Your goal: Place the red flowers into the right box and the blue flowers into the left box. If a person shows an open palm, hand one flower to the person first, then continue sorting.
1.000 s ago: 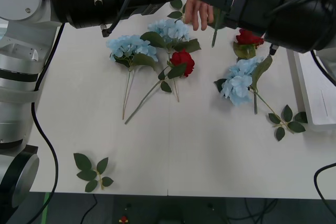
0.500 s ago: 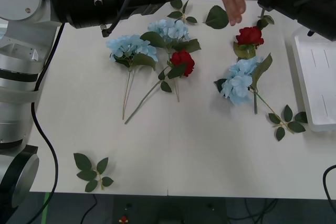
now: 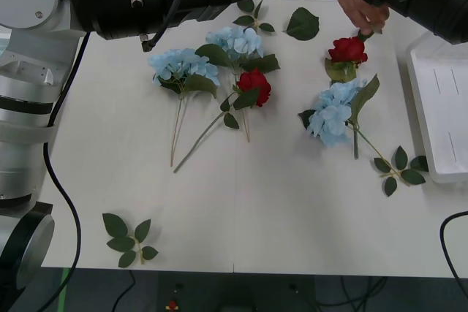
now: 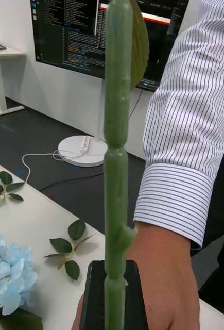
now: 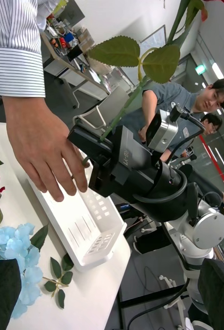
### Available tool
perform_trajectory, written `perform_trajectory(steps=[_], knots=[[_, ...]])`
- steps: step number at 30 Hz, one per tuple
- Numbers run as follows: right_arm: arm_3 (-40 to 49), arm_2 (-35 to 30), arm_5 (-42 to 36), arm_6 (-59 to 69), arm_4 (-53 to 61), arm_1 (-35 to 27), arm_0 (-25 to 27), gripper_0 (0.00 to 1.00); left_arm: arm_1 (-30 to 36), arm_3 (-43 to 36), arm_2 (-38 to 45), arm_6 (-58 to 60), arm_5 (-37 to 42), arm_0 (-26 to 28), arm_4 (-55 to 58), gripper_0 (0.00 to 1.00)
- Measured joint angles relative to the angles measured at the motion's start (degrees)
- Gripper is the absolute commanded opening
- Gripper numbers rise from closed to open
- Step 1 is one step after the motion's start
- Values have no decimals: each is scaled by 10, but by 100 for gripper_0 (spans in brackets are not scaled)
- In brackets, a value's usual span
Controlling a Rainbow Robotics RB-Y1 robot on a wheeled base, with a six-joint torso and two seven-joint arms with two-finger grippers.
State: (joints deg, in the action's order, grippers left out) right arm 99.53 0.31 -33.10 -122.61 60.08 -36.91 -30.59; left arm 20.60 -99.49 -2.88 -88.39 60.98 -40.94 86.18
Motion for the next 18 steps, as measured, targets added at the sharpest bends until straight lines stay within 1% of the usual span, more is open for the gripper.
perform_trajectory(steps=[8, 9, 10, 11, 12, 18], knots=[[-1, 1, 3, 0, 0, 0, -1, 0, 0, 0, 0, 0, 0, 0, 0, 100], [-1, 1, 3, 0, 1, 0, -1, 11, 0, 0, 0, 0, 0, 0, 0, 100], [-1, 1, 3, 0, 3, 0, -1, 46, 0, 0, 0, 0, 0, 0, 0, 100], [-1, 1, 3, 0, 5, 0, -1, 93, 0, 0, 0, 0, 0, 0, 0, 100], [-2, 1, 3, 0, 7, 0, -1, 100, 0, 0, 0, 0, 0, 0, 0, 100], [-2, 1, 14, 0, 24, 1, -1, 100, 0, 0, 0, 0, 0, 0, 0, 100]])
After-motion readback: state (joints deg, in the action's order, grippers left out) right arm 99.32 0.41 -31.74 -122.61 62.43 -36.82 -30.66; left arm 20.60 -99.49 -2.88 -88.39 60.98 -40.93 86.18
